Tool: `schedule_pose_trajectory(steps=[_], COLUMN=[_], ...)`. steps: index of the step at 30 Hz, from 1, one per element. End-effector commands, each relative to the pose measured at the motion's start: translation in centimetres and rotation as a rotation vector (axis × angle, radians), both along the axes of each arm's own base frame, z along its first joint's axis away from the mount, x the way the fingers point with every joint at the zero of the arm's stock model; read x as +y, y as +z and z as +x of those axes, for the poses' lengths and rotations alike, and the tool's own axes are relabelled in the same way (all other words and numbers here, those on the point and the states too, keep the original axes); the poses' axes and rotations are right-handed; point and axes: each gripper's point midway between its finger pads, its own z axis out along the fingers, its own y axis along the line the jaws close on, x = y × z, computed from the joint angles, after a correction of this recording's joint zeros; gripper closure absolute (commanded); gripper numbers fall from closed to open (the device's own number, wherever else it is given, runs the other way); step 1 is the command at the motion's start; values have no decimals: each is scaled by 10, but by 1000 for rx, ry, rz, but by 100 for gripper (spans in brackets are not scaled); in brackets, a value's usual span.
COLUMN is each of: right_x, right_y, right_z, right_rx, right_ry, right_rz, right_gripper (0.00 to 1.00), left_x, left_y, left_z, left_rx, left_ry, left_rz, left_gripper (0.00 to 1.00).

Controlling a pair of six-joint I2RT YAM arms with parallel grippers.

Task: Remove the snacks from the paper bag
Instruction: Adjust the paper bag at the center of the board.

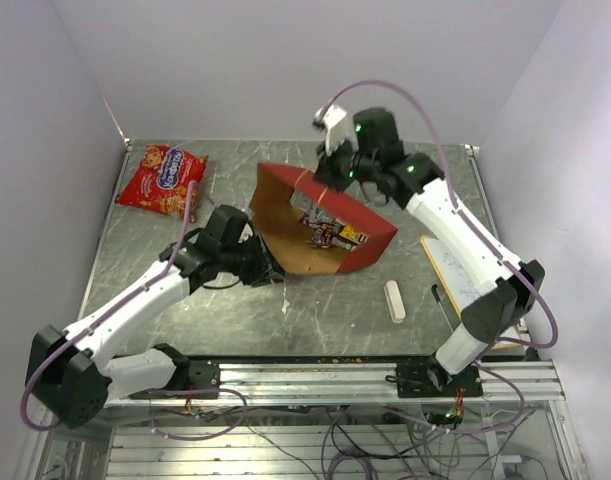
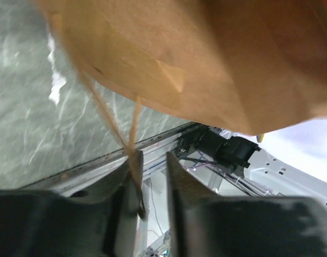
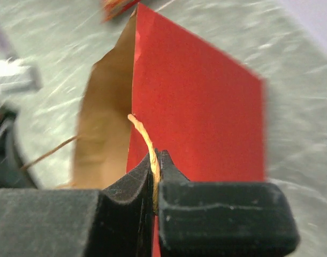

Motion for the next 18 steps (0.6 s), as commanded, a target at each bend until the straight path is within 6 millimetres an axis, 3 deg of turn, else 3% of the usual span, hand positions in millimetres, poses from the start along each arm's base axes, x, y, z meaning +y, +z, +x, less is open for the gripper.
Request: schedule_pose_trajectory(steps=[1, 4, 6, 9, 13, 18], right_x=[37, 41, 40, 34, 24, 24], right_y=[-2, -12, -15, -9, 12, 11], right_z=[-78, -112, -119, -107, -83, -90], right_rx=[56, 105, 128, 108, 59, 48], right_ry=[278, 359, 348, 262, 128, 149], right_rz=[119, 157, 185, 177, 157, 185], right_gripper=[100, 100, 100, 100, 100, 100], left_x=[26, 45, 57, 67, 57, 36], left_y=[-3, 11, 23, 44, 72, 83], left_z=[-27, -42, -50, -52, -44, -27], left_rx=[-20, -77, -124, -203, -297, -379], left_ry=[-1, -11, -12, 15, 32, -2], left_rz=[56, 90, 108, 93, -12, -94], left_gripper=[53, 35, 27, 22, 21, 22])
